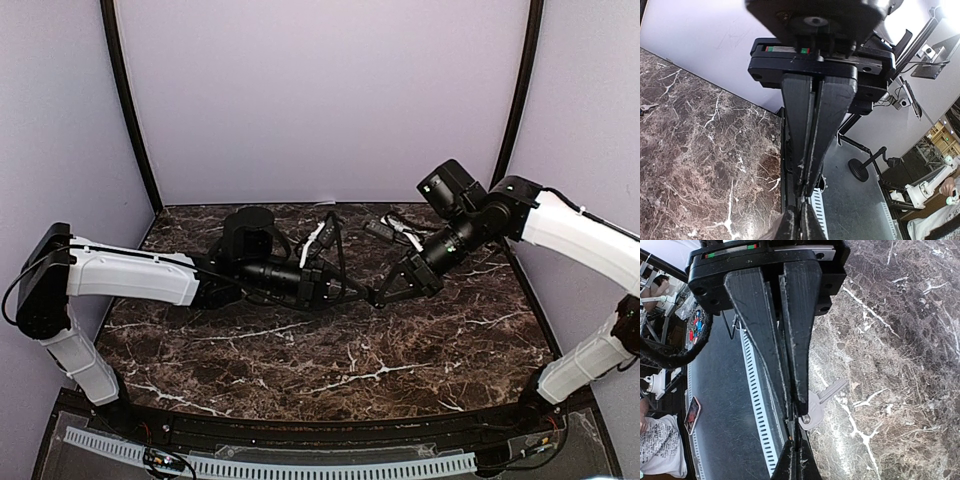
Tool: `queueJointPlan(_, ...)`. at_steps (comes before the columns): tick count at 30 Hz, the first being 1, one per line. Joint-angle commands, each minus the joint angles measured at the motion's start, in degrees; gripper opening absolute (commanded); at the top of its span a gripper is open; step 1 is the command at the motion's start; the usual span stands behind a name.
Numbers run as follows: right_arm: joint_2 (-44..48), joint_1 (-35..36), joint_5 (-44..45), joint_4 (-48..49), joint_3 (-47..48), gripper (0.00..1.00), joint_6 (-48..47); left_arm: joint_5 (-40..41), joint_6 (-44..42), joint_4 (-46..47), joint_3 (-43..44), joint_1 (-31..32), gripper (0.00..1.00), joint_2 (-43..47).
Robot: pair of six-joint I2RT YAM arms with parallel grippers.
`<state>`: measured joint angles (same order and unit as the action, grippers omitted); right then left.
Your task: Remove the keys from the keyring
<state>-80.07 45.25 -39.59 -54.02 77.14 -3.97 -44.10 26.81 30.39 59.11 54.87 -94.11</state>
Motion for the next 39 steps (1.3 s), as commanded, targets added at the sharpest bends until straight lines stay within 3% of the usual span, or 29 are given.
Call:
queueJointPlan(1,2.4,0.3,2.8,6.5,-0.5,0.03,1.8,-0.9,2.0,3.9,-0.9,0.2,0.00,0.5)
queueJointPlan(6,5.9,0.3,6.1,13.1,-4.4,0.24,4.4,0.8,4.2,6.0,-2.0,0.2,0.00,1.0)
queueJointPlan(10,11.4,0.3,9.7,23.8,-10.9,0.39,8.5,4.2,6.6,7.6,-3.0,0.1,0.00,2.1)
queueJointPlan(13,18.6,0.3,12.8,37.1,-21.1,0.44,12.9,7.6,10.4,10.3,-4.1,-0.1,0.00,2.8)
queueJointPlan(20,32.7,0.8,19.8,83.7,-49.9,0.48,23.5,12.8,19.8,18.3,-6.3,-0.6,0.00,3.2)
queueJointPlan(23,30.5,2.2,22.5,95.4,-55.6,0.48,24.8,14.7,21.7,19.7,-6.4,-0.6,0.00,3.4)
queueJointPlan(32,17.2,10.0,30.1,115.3,-57.2,0.48,18.7,15.6,23.4,21.7,-5.7,-0.6,0.00,4.3)
queueJointPlan(39,8.4,10.7,28.9,122.0,-53.2,0.47,14.7,16.4,22.8,21.3,-6.0,-0.6,0.00,6.1)
